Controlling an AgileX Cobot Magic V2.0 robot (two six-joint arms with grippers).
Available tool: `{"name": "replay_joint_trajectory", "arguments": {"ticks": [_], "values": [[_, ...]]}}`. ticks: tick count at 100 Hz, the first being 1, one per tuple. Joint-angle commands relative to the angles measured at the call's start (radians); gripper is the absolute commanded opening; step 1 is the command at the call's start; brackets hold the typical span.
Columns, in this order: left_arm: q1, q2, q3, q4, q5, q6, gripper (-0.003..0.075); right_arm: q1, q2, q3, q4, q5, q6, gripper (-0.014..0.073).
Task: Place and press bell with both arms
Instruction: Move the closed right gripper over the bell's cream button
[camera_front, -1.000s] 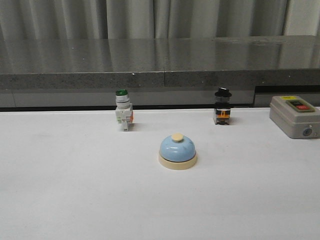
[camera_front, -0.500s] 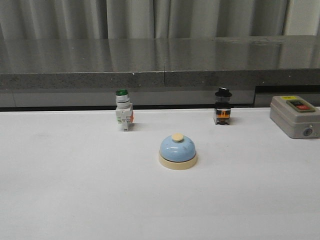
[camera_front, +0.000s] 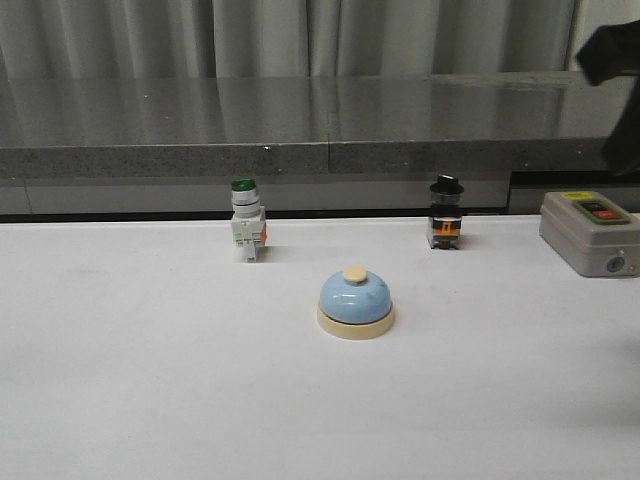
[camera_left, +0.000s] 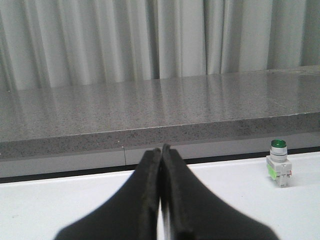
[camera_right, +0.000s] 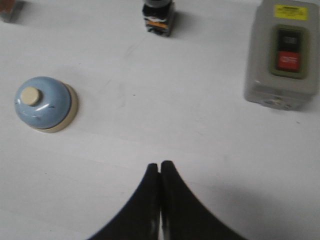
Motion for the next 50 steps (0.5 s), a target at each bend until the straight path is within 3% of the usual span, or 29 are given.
{"name": "replay_joint_trajectory", "arguments": {"ticks": [1, 50], "values": [[0.002, -0.032, 0.042, -0.01, -0.079, -0.007, -0.002, 0.054, 0.072, -0.086, 0.007, -0.048, -0.006, -0.006], [0.002, -0.032, 0.042, -0.01, -0.079, -0.007, -0.0019, 0.248, 0.442, -0.382, 0.007, -0.026, -0.006, -0.006]]}}
